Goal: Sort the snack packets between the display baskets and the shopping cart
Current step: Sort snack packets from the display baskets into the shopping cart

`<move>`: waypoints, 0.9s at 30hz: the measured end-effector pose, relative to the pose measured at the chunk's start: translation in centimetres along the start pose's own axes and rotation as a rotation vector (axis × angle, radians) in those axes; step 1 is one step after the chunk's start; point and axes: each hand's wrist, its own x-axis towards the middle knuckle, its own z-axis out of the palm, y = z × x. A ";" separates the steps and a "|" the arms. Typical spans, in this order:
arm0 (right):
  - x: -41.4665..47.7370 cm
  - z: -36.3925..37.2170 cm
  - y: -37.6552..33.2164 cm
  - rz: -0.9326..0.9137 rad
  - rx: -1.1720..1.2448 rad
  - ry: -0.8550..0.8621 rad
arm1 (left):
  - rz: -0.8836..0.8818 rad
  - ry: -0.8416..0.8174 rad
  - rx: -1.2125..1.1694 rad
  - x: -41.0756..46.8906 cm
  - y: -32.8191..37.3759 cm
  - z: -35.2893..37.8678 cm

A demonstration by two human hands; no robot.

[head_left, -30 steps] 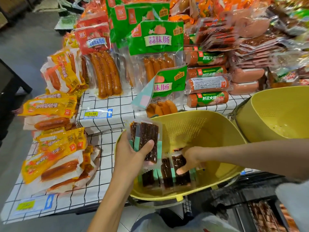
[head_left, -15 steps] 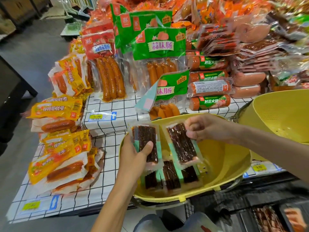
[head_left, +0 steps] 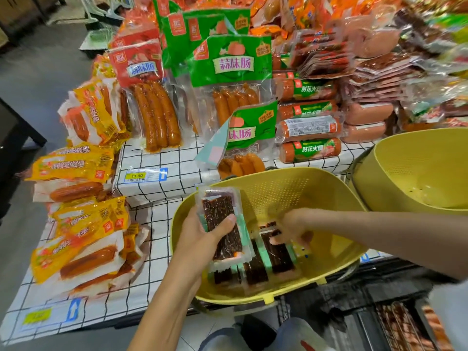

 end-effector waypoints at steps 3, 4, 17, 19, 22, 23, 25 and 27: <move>1.8 1.3 -0.6 0.119 0.101 -0.097 | -0.008 -0.008 -0.011 0.2 -0.2 0.0; 2.1 1.4 -0.8 0.145 0.154 -0.100 | -0.009 -0.005 -0.013 0.2 -0.2 -0.1; -2.0 -2.5 0.7 -0.074 0.172 0.404 | 0.020 0.053 0.016 0.1 0.0 -0.1; -5.0 -2.8 1.4 -0.260 0.501 0.398 | 0.039 0.065 0.023 0.0 0.1 -0.1; -9.1 -1.5 0.6 -0.529 1.254 0.041 | 0.055 0.017 0.021 -0.4 0.2 0.0; -9.5 -0.6 -0.2 -0.568 1.350 -0.032 | 0.057 -0.010 0.022 -0.5 0.4 0.2; -9.5 1.4 -2.3 -0.588 1.480 -0.083 | 0.073 -0.056 0.049 -1.1 0.7 0.9; -9.0 2.9 -3.7 -0.619 1.612 -0.088 | 0.118 -0.087 0.134 -1.6 1.3 1.5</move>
